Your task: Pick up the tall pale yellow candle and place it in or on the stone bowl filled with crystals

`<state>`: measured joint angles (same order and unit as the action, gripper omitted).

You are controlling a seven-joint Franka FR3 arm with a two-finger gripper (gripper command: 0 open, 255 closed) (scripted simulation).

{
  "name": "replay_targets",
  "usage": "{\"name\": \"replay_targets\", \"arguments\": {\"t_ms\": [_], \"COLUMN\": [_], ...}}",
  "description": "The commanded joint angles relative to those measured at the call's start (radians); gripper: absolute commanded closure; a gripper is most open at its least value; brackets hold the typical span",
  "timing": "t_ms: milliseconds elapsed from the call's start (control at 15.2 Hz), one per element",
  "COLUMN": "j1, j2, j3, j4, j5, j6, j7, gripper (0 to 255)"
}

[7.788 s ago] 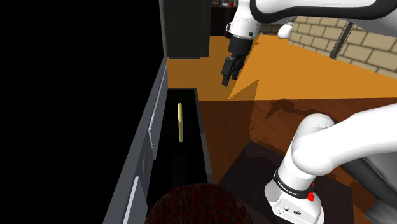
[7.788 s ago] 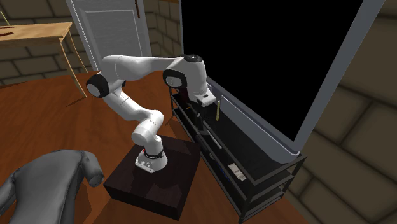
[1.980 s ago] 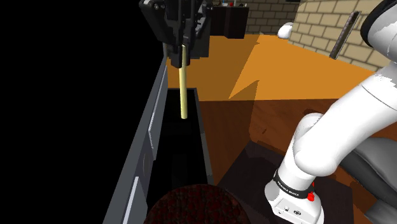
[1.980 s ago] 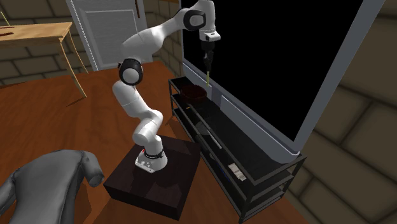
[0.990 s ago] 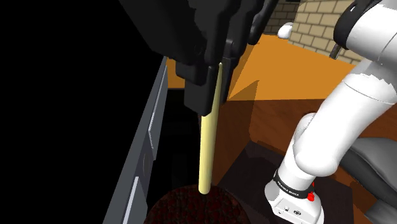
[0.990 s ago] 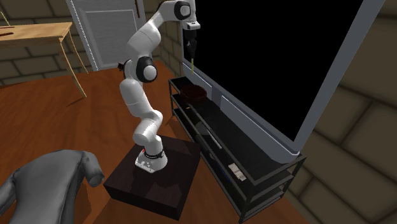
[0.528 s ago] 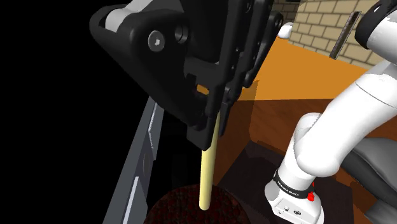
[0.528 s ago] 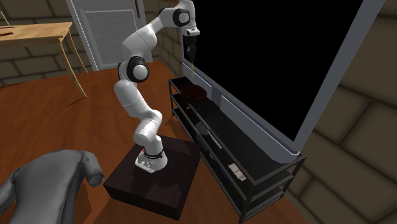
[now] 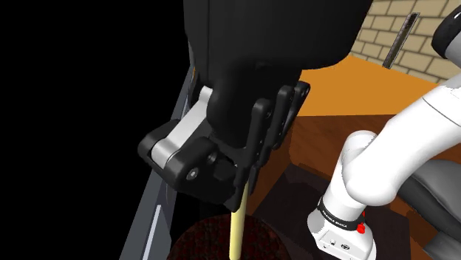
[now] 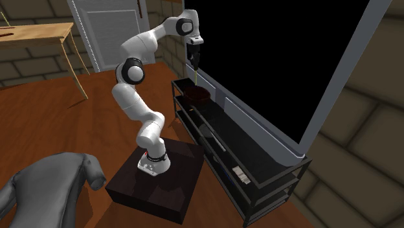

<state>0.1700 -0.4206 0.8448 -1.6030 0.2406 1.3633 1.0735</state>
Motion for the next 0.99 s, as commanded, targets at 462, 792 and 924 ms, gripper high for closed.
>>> {"name": "replay_targets", "arguments": {"t_ms": [462,792,924], "j1": [0.031,0.031,0.031], "j2": [-0.067,-0.067,-0.067], "j3": [-0.022,-0.022,-0.022], "j4": [-0.166,-0.166,-0.166], "j5": [0.037,0.037,0.037], "j6": [0.108,0.108,0.108], "j7": [-0.028,-0.028,-0.028], "gripper": [255,255,255]}}
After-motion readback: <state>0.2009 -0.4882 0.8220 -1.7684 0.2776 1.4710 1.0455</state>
